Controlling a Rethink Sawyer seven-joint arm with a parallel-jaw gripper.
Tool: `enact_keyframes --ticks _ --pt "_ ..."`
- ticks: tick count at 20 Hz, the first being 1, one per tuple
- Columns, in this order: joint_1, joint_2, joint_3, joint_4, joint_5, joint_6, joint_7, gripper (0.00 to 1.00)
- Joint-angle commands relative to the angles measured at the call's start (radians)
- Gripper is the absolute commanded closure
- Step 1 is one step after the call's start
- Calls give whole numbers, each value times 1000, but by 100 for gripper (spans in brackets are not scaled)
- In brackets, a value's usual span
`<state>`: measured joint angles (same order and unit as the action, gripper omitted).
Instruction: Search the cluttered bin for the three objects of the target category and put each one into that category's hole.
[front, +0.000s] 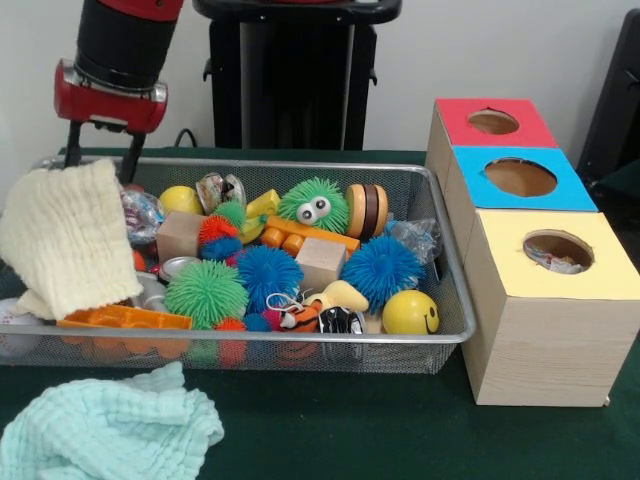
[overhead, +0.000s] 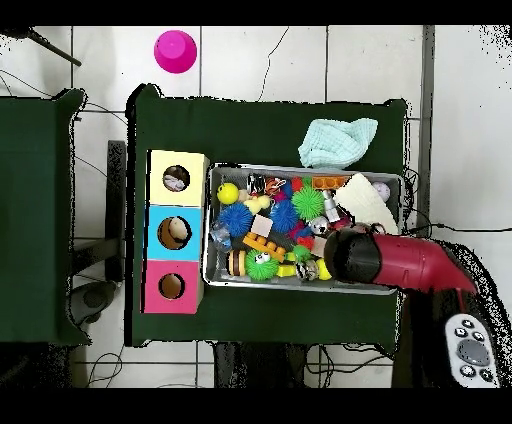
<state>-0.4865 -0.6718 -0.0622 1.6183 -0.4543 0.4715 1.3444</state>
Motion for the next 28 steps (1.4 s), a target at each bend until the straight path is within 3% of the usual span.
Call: enact_keyframes --ticks 1,7,12,15,18,23,28 --pt "-99 -91 202 222 197 213 29 0" --pt "-90 -128 231 264 303 354 27 0" --pt "-63 -157 244 298 389 396 74 0" --pt "-36 -169 239 318 472 414 149 0" --pt "-9 -181 230 346 557 406 212 0" --pt "3 -185 245 387 659 376 189 0" --pt "0 -101 245 412 671 228 145 0"
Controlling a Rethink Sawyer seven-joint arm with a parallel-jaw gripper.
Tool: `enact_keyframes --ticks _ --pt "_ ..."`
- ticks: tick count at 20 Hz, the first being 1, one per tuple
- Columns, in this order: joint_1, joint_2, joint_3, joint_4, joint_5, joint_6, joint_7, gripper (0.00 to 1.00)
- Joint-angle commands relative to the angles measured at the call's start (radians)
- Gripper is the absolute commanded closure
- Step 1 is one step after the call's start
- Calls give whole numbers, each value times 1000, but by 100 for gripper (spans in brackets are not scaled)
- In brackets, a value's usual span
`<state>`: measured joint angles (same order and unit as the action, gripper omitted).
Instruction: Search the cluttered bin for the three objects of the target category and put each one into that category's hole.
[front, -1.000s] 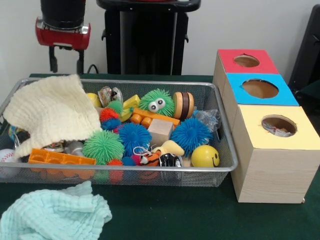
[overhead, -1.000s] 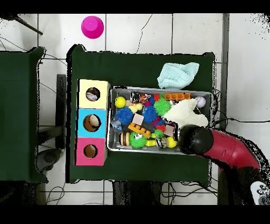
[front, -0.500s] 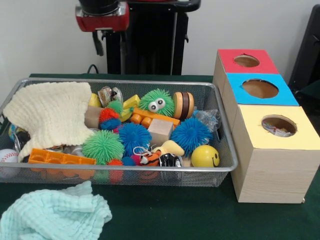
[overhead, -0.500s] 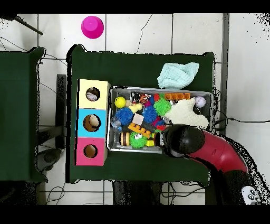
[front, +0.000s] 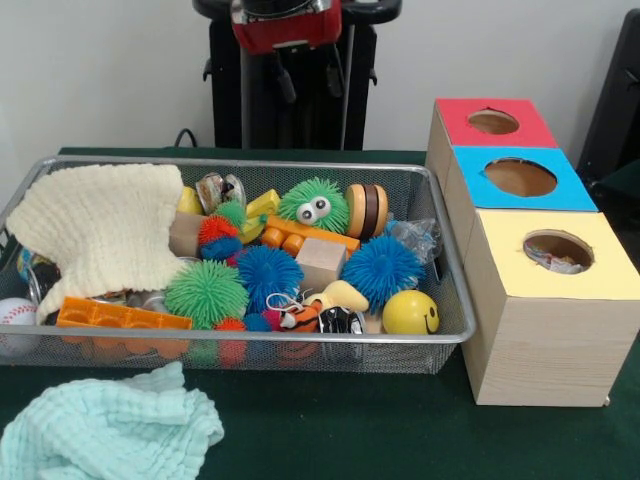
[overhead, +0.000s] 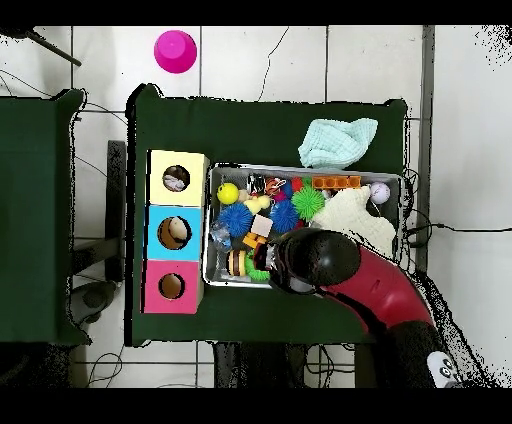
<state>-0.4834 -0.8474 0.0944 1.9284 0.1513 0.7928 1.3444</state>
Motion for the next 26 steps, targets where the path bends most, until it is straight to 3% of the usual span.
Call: enact_keyframes --ticks 1,6,18,20,26 --pt "-5 104 91 95 45 -135 127 0" --pt "-12 231 101 78 -41 -328 83 0" --pt "-37 422 83 -11 -110 -503 80 0" --pt "-47 443 91 -8 -109 -514 89 0" --pt "-70 464 160 57 -37 -415 140 0"
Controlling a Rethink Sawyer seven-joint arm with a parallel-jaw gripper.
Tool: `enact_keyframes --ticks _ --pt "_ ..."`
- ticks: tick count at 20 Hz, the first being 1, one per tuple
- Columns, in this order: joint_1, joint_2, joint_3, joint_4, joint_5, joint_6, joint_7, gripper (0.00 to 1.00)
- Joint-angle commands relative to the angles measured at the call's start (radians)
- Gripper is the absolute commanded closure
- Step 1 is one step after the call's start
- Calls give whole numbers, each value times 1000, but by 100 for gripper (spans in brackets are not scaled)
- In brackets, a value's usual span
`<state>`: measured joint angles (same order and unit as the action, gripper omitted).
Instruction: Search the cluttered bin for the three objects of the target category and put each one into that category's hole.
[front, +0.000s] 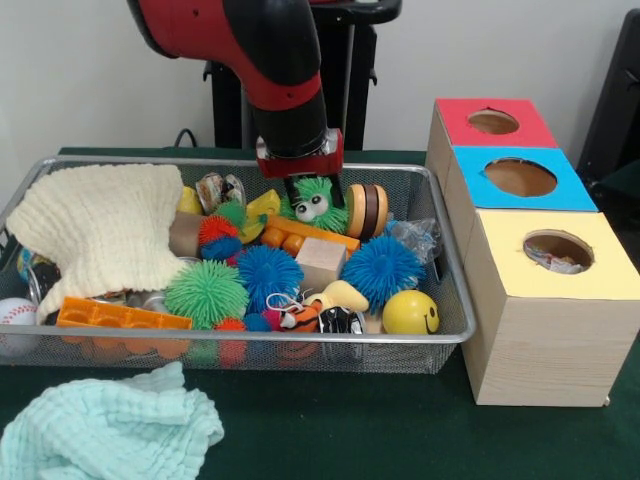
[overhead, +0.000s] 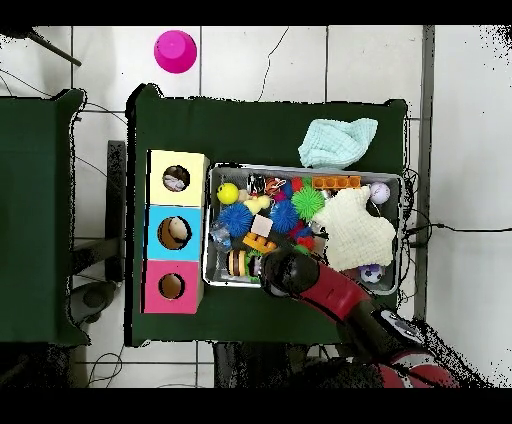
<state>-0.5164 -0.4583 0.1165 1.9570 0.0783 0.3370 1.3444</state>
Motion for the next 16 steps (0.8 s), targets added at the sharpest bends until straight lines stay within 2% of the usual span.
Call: enact_keyframes --ticks 1,5,8,12,14,16 --pt "-47 72 160 46 50 57 147 0" --pt "-57 70 184 83 87 95 182 0" --pt "-53 81 185 86 90 85 187 0" --pt "-35 70 147 80 80 102 185 0" --pt "39 48 54 27 50 136 193 0" --pt "161 30 -117 -68 -30 122 188 0"
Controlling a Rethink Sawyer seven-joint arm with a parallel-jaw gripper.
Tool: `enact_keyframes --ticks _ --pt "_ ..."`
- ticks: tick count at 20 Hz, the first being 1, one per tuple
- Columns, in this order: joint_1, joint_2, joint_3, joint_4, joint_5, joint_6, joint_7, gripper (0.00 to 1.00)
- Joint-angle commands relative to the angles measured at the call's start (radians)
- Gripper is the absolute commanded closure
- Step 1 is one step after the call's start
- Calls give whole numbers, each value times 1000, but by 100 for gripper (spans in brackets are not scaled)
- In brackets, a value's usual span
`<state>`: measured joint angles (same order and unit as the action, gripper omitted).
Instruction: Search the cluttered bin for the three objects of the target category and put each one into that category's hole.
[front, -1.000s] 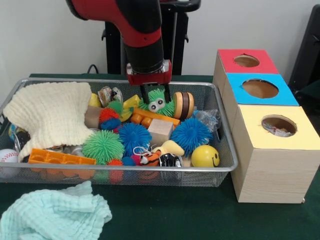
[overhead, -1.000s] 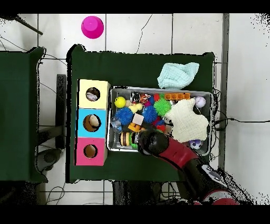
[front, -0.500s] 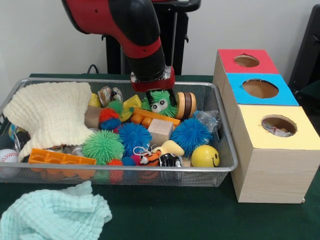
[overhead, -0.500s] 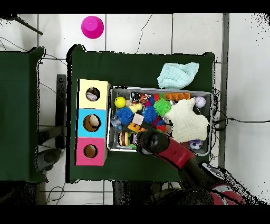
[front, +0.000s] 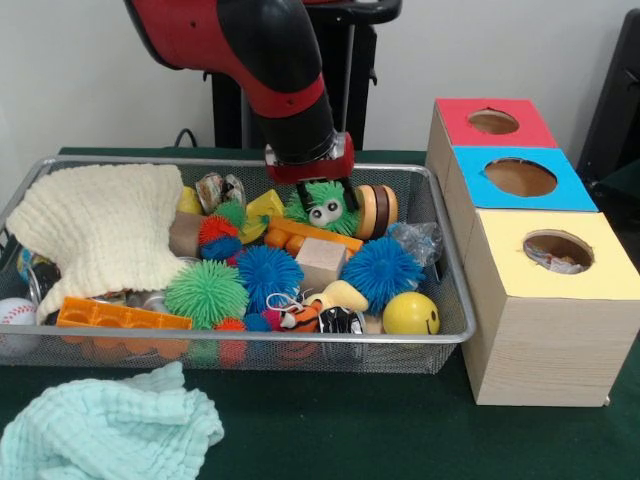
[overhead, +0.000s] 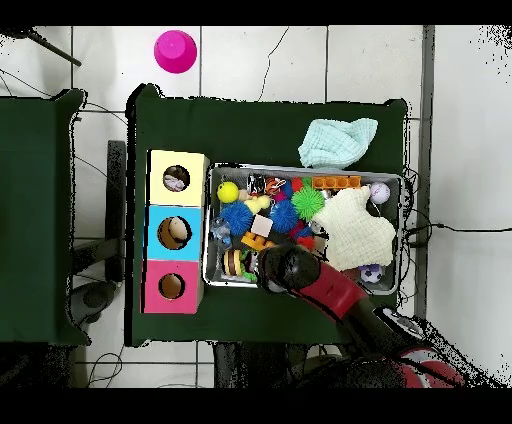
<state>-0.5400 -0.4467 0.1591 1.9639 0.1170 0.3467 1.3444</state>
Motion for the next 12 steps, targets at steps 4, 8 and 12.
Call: enact_keyframes --ticks 4,8,12 --pt "261 -26 -319 -139 -130 162 154 0" --pt "396 -43 -513 -250 -225 168 128 0" --pt "409 -29 -579 -329 -288 116 100 0"
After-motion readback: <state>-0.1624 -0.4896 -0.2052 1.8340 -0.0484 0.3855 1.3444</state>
